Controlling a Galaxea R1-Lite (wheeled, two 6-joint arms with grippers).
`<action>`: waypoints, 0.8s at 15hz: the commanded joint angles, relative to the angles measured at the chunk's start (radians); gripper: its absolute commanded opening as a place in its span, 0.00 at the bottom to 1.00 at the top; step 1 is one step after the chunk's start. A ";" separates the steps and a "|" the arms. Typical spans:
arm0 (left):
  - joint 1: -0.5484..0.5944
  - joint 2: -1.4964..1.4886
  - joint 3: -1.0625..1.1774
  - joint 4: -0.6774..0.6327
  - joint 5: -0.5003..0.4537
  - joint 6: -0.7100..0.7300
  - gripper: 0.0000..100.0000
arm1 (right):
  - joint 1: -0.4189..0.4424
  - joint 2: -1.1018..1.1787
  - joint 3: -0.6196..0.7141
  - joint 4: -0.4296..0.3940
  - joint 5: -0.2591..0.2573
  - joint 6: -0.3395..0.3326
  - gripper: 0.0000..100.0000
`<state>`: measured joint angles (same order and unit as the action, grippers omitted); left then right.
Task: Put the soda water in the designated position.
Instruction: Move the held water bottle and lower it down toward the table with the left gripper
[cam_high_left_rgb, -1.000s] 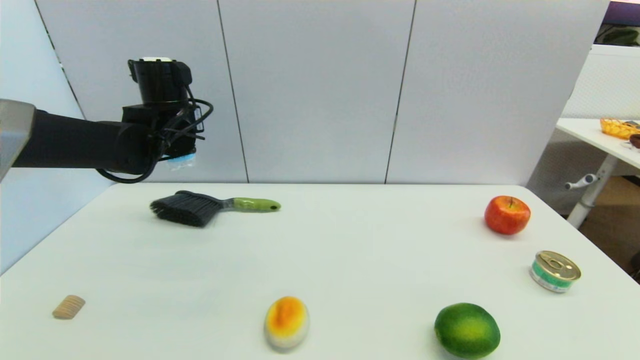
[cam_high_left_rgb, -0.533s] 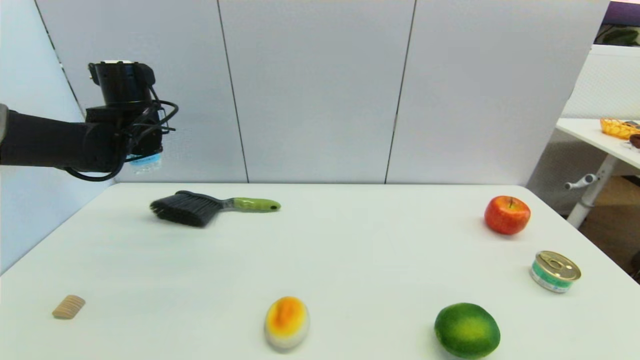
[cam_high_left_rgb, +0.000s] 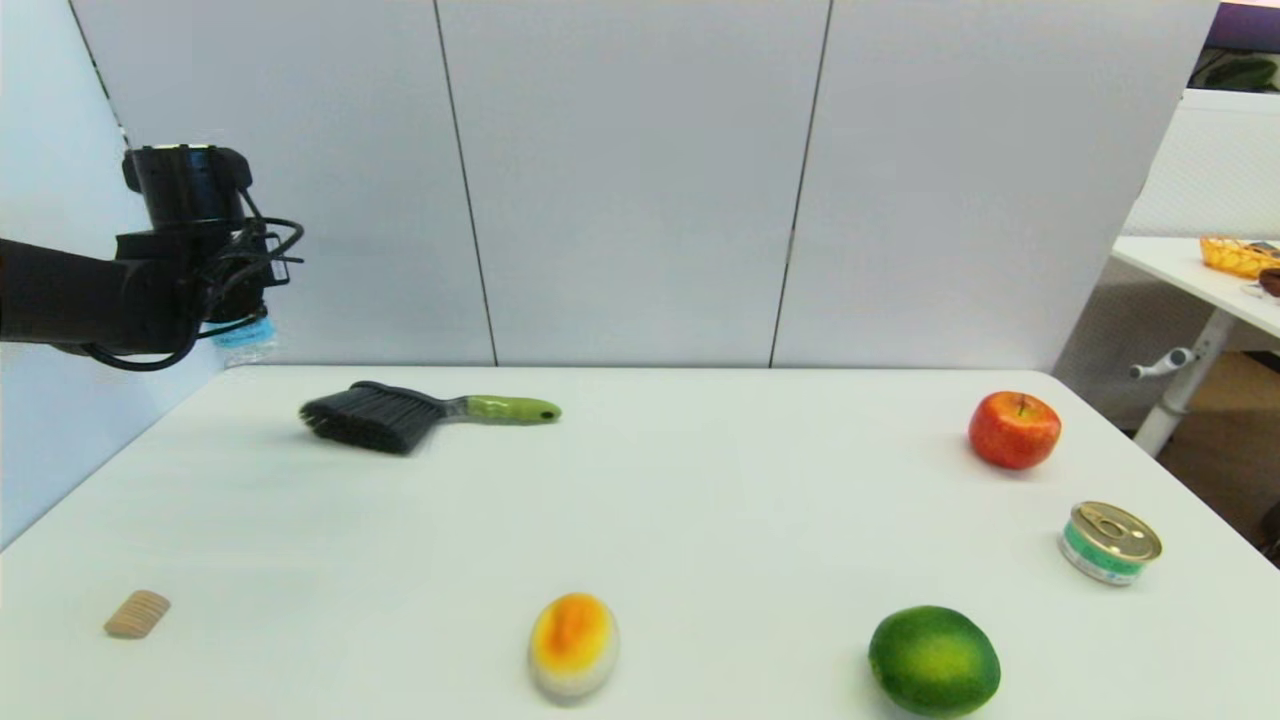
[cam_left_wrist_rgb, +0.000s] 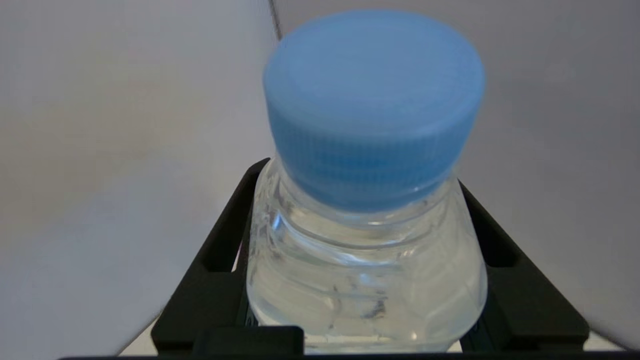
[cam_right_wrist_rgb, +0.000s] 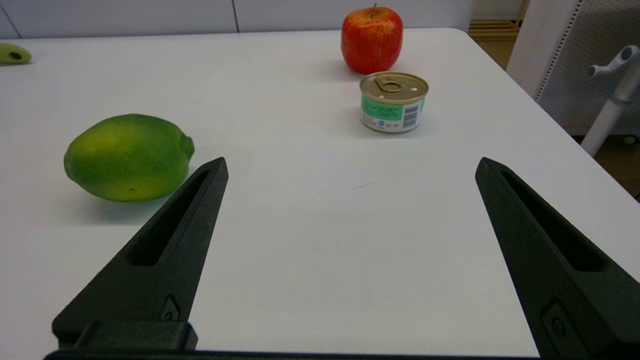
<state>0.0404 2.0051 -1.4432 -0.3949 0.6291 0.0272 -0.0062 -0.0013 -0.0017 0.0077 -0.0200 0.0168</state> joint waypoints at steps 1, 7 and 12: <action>0.032 0.003 0.084 -0.061 -0.080 0.000 0.00 | 0.000 0.000 0.000 0.000 0.000 0.000 1.00; 0.052 0.015 0.149 -0.134 -0.178 0.014 0.00 | 0.000 0.000 0.000 0.000 0.000 0.000 1.00; 0.082 0.038 0.178 -0.183 -0.195 0.020 0.00 | 0.000 0.000 0.000 0.000 0.000 0.000 1.00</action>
<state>0.1091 2.0281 -1.2747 -0.5719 0.4419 0.0474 -0.0057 -0.0013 -0.0017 0.0077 -0.0200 0.0168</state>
